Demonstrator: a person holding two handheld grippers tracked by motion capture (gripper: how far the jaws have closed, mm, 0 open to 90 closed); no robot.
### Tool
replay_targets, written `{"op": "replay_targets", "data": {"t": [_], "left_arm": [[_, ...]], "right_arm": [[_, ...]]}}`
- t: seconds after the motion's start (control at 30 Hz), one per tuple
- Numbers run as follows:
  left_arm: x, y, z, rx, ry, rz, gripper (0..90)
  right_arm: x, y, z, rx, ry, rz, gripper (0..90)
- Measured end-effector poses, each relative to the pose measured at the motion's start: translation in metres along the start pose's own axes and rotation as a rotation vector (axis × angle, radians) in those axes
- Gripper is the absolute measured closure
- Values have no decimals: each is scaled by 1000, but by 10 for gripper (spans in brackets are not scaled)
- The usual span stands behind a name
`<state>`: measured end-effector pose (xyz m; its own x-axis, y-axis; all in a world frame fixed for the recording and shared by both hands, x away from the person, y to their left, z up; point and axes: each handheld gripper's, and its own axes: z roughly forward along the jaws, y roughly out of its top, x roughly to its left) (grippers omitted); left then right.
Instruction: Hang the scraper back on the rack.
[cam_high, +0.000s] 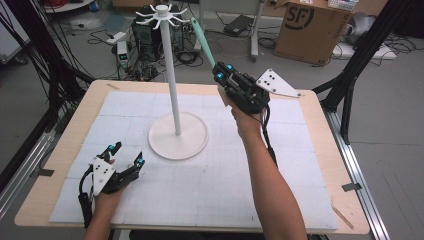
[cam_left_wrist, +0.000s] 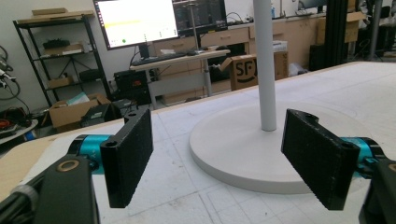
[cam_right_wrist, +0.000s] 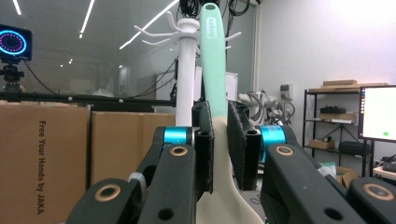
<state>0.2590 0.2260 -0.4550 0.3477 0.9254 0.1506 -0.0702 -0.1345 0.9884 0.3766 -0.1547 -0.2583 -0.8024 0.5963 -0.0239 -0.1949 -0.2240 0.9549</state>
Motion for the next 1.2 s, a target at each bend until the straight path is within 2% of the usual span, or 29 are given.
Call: {"op": "replay_targets", "data": {"t": [0.3, 1.2], "left_arm": [[0, 0, 0, 1, -2, 2, 256], [0, 0, 0, 0, -3, 5, 256]], "right_arm": [[1, 0, 5, 0, -3, 22, 820], [-2, -2, 13, 26, -1, 33, 819]]}}
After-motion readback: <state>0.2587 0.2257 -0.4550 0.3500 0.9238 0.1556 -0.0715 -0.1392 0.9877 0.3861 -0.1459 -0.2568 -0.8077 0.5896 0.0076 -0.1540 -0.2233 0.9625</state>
